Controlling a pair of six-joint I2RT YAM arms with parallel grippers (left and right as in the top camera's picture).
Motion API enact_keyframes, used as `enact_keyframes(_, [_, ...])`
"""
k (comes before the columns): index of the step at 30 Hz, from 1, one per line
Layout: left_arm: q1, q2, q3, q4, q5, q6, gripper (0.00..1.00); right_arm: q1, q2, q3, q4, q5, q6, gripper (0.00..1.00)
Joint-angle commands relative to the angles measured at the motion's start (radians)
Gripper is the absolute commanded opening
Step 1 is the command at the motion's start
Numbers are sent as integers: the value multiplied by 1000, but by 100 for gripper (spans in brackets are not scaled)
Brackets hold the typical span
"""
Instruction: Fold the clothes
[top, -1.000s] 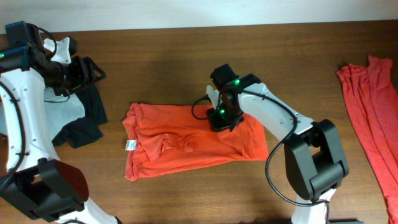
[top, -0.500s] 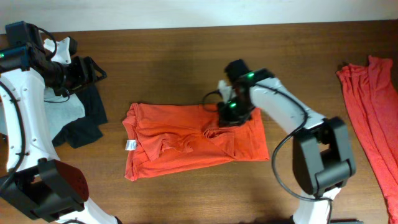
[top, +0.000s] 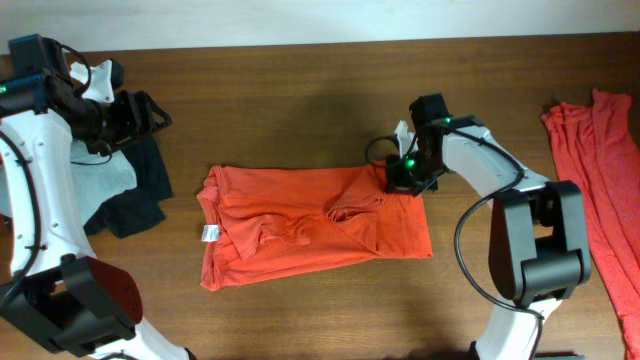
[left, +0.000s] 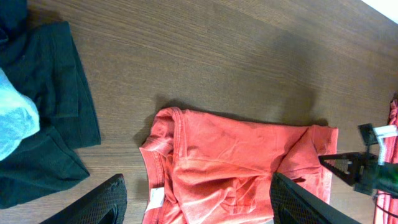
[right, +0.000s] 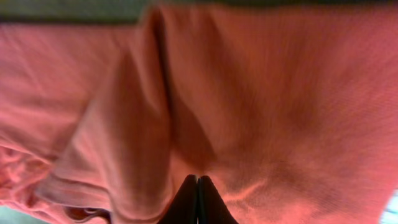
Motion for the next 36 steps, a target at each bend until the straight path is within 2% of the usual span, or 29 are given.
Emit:
enact_keyframes(1, [6, -26, 24, 0, 14, 5, 73, 23, 13, -24, 50, -141, 20, 4])
enact_keyframes(3, [6, -26, 24, 0, 14, 5, 73, 64, 13, -24, 142, -309, 11, 4])
enact_keyframes(10, [6, -26, 24, -1, 14, 5, 73, 194, 11, -14, 354, -455, 74, 4])
enact_keyframes(15, [6, -26, 24, -1, 14, 5, 73, 136, -1, 23, 245, -415, 37, 6])
enact_keyframes(19, [6, -26, 24, 7, 14, 5, 74, 23, -37, 62, 0, -410, -137, 10])
enact_keyframes(24, [6, -26, 24, 19, 14, 5, 74, -35, -40, 62, -181, -248, -182, 7])
enact_keyframes(28, [6, -26, 24, 22, 14, 5, 74, 2, -39, 25, -207, -154, -180, 5])
enact_keyframes(33, [6, -26, 24, 18, 14, 5, 74, 78, -37, -68, -137, 50, -34, 5])
enact_keyframes(36, [6, -26, 24, 14, 14, 5, 74, 119, -37, -109, -92, 14, -31, 4])
